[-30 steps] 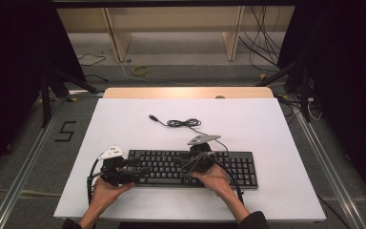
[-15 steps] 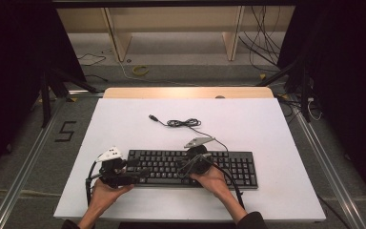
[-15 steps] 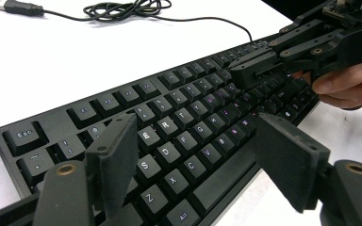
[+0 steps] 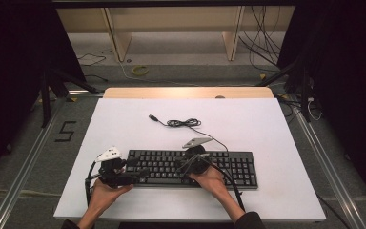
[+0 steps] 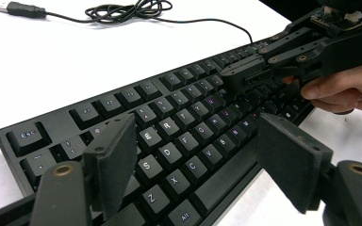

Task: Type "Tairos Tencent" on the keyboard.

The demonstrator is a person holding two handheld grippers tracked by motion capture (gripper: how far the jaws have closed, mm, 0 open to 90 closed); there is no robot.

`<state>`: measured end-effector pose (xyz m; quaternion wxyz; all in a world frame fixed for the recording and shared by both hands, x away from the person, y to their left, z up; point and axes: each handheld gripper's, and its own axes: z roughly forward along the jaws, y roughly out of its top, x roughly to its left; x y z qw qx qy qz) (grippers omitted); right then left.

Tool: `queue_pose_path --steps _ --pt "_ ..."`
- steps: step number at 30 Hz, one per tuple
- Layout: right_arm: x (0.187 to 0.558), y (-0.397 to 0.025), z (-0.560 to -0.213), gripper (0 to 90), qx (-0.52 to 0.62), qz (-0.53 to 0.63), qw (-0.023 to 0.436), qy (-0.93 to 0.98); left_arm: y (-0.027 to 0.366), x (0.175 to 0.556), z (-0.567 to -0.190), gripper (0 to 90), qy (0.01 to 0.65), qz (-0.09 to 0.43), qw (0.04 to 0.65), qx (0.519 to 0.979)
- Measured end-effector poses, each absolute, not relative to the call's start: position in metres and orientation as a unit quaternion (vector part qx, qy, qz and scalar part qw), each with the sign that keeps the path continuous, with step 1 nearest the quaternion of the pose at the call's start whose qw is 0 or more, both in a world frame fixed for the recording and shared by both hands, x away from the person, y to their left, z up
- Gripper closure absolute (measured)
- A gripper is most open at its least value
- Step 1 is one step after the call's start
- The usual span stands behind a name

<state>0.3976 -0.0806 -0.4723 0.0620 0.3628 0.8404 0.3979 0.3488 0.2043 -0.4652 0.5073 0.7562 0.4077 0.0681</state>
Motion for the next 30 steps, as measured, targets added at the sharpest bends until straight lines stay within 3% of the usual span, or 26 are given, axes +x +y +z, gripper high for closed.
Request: queue_pose_path --steps 25,30 --pt "0.3969 -0.077 -0.4796 90.0 0.37 0.39 0.059 0.841 0.2061 0.3507 -0.4657 29.7 0.411 0.069 0.505 0.756" --pt "0.3966 -0.0828 -0.4727 84.5 0.374 0.414 0.052 0.829 0.2066 0.352 -0.4667 29.7 0.414 0.069 0.504 0.755"
